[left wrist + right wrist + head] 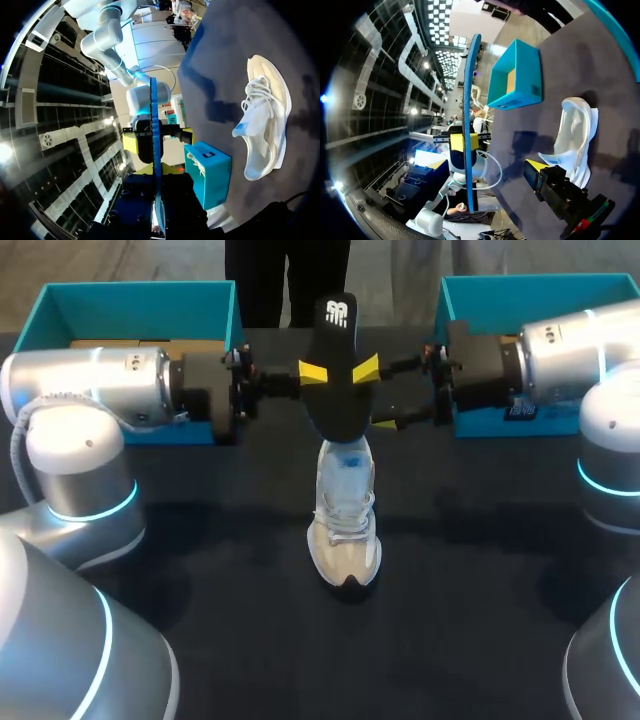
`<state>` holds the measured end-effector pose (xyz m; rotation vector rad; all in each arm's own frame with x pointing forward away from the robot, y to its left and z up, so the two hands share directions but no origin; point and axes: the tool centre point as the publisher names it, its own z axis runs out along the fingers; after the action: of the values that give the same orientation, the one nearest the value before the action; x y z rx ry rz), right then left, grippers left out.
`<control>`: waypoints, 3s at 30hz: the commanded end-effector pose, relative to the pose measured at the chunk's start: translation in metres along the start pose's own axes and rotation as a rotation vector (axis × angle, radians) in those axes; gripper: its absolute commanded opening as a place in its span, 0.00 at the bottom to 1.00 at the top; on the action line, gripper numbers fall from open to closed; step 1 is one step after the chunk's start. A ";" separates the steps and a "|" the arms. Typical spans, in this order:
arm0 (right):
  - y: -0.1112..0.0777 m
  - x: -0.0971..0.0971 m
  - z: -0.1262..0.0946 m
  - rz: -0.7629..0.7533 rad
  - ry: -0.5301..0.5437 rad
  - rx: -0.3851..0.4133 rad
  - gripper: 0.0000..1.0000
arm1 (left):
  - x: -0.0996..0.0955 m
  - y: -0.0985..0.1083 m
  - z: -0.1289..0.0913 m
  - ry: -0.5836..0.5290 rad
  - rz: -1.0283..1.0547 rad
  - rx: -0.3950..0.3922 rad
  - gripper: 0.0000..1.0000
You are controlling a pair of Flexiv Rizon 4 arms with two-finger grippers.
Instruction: Take the shoe out of the shoebox, open the shoe tongue, remove and reinsert the insole, then place the shoe into the shoebox
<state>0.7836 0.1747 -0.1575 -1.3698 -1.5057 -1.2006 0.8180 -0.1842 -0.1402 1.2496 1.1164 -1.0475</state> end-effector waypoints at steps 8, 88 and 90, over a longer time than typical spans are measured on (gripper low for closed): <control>0.004 0.001 0.013 -0.009 0.013 0.006 0.78 | 0.003 0.001 0.011 -0.016 -0.006 -0.012 0.00; 0.040 0.032 0.009 -0.774 0.090 -0.058 0.00 | 0.051 0.047 -0.051 0.214 0.084 0.277 1.00; 0.040 0.032 0.009 -0.774 0.090 -0.058 0.00 | 0.051 0.047 -0.051 0.214 0.084 0.277 1.00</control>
<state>0.8182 0.1894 -0.1229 -0.7404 -2.0209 -1.7438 0.8702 -0.1298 -0.1828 1.6441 1.0937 -1.0504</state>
